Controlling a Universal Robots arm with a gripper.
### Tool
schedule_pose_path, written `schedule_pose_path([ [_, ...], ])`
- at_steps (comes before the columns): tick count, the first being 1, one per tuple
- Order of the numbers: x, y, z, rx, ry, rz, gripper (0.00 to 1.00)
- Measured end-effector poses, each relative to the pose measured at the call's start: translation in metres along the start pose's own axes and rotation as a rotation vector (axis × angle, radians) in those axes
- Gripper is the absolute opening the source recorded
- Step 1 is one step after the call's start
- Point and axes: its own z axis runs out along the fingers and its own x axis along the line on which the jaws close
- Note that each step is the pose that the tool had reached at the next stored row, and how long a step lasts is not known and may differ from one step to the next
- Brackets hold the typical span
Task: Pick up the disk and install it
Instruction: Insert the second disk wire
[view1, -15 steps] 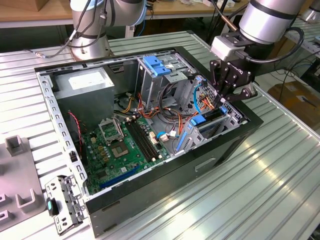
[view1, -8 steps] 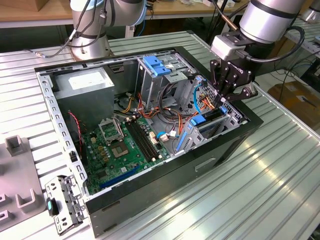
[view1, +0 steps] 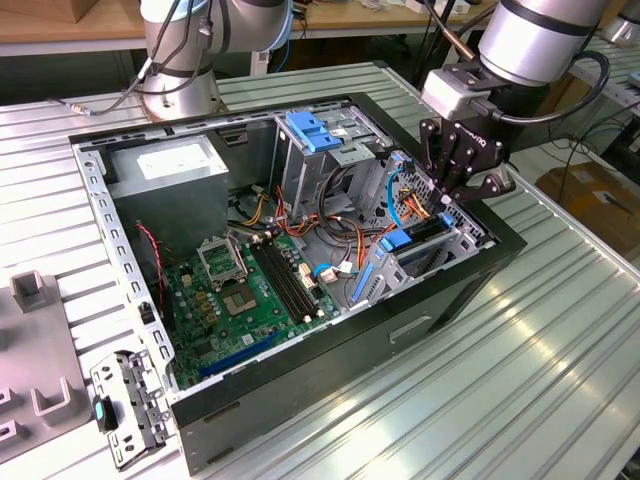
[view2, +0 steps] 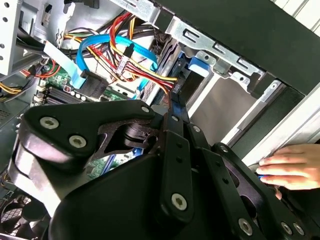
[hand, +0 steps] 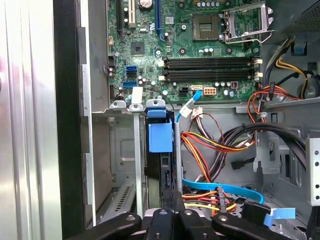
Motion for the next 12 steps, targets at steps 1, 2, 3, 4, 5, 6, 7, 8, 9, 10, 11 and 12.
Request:
schedule_pose_path([
  [1,0.0002,0.0023,0.0,0.0,0.0,0.0,0.11],
  [2,0.0002,0.0023,0.0,0.0,0.0,0.001,0.11],
  [3,0.0002,0.0023,0.0,0.0,0.0,0.001,0.11],
  [4,0.0001,0.0023,0.0,0.0,0.0,0.001,0.11],
  [5,0.0001,0.0023,-0.0002,0.0,0.0,0.001,0.11],
  [6,0.0001,0.0023,-0.0005,0.0,0.0,0.001,0.11],
  [7,0.0002,0.0023,-0.0011,0.0,0.0002,0.001,0.11],
  [8,0.0002,0.0023,-0.002,0.0,0.0002,0.001,0.11],
  [9,0.0002,0.0023,-0.0039,0.0,0.0,0.001,0.11],
  [10,0.0003,0.0023,-0.0058,0.0,0.0,0.001,0.11],
  [11,0.0004,0.0024,-0.0113,0.0,0.0001,0.001,0.11],
  [12,0.0005,0.0024,-0.0156,0.0,0.0001,0.001,0.11],
])
